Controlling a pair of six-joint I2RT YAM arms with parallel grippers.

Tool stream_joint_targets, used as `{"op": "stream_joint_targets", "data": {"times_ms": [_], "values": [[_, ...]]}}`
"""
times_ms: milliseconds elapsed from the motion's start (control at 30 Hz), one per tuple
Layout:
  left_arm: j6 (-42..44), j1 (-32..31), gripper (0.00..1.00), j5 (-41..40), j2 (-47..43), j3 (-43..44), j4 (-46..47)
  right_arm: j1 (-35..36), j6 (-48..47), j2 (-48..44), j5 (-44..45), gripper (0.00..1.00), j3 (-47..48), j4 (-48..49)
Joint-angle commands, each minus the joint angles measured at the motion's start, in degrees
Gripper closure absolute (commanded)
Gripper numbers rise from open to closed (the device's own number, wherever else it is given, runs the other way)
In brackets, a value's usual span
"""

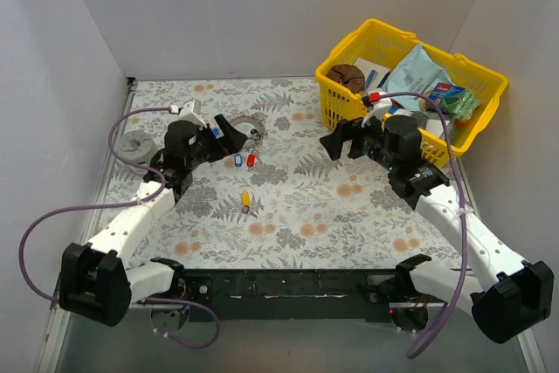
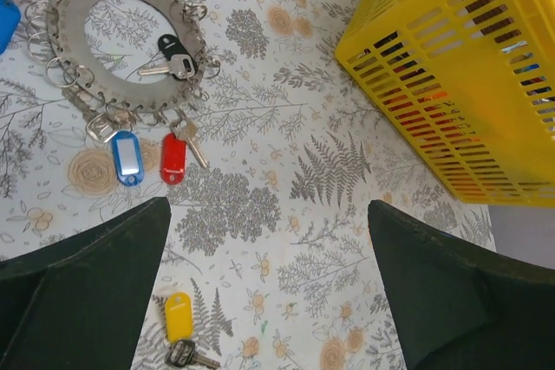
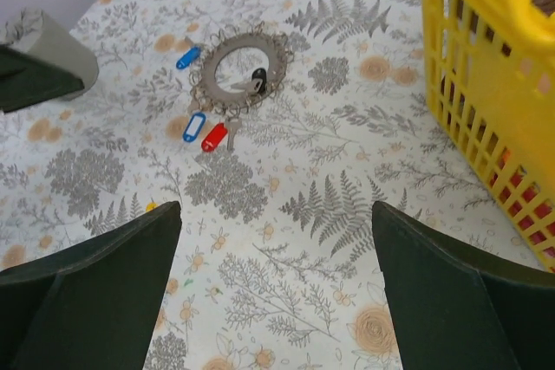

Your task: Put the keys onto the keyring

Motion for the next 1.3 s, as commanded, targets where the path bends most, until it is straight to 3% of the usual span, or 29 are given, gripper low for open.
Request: {"op": "stream_joint_targets", "data": {"times_ms": [0, 267, 367, 600, 800, 1000, 1267], "values": [[1.95, 0.14, 0.02, -0.44, 9.22, 7.32, -0.65, 2.8, -0.51, 0.37, 1.1, 0.02, 0.41, -1.58], [7.83, 0.14, 0.02, -4.5, 39.89, 35.24, -13.93, 5.53, 0.37, -1.3, -1.1, 0.02, -2.05, -3.24], [8.19, 0.05, 0.09, -4.49, 49.57, 43.77, -16.65, 5.88, 0.28, -2.0, -1.19, 0.02, -2.31, -4.56], [8.02, -0.12, 0.21, -4.33, 62.41, 51.28, -18.41, 6.15, -0.33, -3.5, -1.01, 0.02, -2.41, -6.93], [7.14, -2.93, 0.29, -3.0, 61.72, 45.67, -17.1, 6.23, -0.77, -3.24, -0.66, 0.02, -2.23, -7.37], [4.42, -5.83, 0.35, 0.43, 56.8, 34.33, -13.94, 6.23, -0.77, -2.62, -0.92, 0.02, -2.58, -6.76], [-0.67, -10.23, 0.34, 8.14, 48.8, 22.47, -10.16, 6.23, 0.37, -2.36, -2.42, 0.02, -4.51, -4.3]]}}
